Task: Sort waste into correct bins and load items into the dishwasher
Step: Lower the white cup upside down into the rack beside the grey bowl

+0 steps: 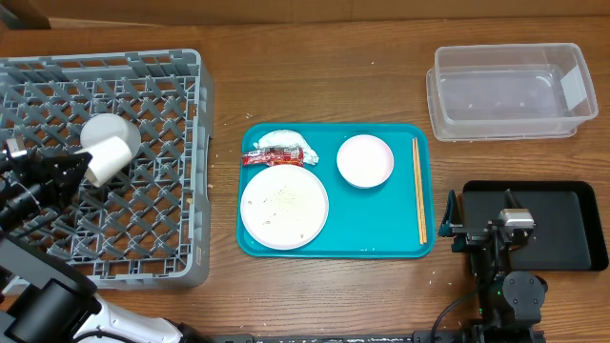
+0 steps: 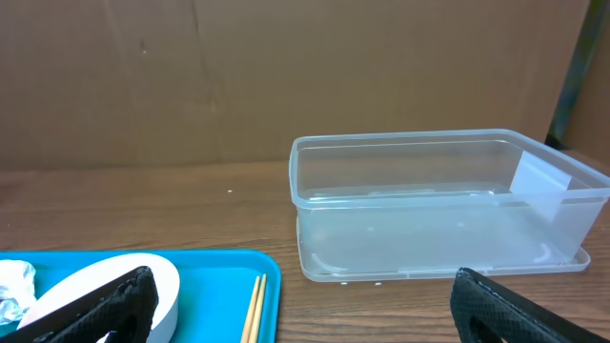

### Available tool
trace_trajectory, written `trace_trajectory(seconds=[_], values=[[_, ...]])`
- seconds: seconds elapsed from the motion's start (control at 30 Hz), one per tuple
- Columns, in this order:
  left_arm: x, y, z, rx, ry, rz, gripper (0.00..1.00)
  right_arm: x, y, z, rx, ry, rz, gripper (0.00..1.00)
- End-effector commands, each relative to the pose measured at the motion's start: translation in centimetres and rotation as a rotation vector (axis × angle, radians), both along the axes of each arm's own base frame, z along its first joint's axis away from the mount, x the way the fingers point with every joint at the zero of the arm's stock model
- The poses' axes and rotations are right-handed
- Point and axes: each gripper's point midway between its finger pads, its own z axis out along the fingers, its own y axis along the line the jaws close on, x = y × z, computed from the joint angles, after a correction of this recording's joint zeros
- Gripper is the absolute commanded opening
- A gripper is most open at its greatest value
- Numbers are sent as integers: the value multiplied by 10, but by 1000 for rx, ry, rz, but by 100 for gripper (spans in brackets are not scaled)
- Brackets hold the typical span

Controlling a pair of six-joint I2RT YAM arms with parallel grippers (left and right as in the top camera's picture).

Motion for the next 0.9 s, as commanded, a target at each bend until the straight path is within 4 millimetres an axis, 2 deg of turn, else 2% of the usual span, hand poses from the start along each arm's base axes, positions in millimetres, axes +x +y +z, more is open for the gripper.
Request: trace_trajectory(seconds=[0.0,0.17,0.33,0.43,0.77,0.87], values=[[-9,5,-19,69,73,-6,4,0,0,-1,-4,-6,-1,100],[-14,3,-30,76,113,-12,4,0,0,-1,-4,-6,-1,100],[-33,12,-61,138,320,17,4,0,0,-1,-4,-6,-1,100],[-45,19,-73,157,427,47,4,0,0,-1,-4,-6,-1,100],[-72,31,-84,170,546,83,4,0,0,-1,-4,-6,-1,100],[-77,31,-84,146,562,97,13,0,0,-1,-4,-6,-1,100]])
